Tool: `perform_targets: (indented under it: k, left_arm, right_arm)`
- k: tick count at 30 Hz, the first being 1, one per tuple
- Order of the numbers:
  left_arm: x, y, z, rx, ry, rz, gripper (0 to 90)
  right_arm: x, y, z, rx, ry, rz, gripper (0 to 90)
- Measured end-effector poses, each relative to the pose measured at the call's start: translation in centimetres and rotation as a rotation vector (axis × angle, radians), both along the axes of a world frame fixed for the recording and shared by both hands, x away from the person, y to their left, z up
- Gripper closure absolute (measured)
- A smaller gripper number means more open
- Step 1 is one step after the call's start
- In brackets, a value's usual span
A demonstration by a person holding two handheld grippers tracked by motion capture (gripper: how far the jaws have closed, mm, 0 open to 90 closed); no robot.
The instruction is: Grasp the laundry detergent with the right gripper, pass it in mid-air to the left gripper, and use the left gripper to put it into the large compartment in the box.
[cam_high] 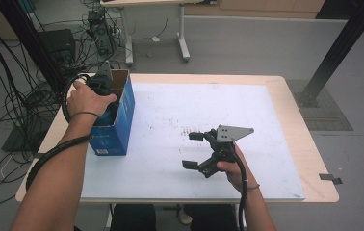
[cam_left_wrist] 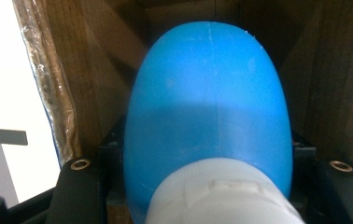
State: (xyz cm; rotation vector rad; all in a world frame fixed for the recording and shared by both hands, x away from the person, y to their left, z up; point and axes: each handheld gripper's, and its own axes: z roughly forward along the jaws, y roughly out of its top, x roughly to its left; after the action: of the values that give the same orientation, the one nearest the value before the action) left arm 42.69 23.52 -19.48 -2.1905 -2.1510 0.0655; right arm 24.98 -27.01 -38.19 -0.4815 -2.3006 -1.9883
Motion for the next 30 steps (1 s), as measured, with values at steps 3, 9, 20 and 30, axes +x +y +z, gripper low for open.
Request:
perform_targets:
  k: [3, 9, 20, 30]
  left_arm:
    - [-0.06, 0.13, -0.03, -0.003, -0.004, 0.008, 38.0]
    - [-0.04, 0.0, -0.04, 0.0, -0.004, 0.008, 38.0]
    - [-0.07, 0.13, -0.01, -0.002, -0.003, 0.011, 38.0]
    - [-0.06, 0.1, 0.01, 0.004, -0.003, -0.004, 38.0]
  right_arm:
    - [0.0, -0.11, -0.02, 0.003, -0.003, -0.001, 1.2]
    - [0.04, -0.06, -0.02, 0.003, -0.001, 0.0, 1.2]
    - [0.08, 0.01, -0.04, 0.002, -0.001, 0.002, 1.2]
    - [0.08, 0.05, -0.04, 0.003, -0.001, 0.003, 1.2]
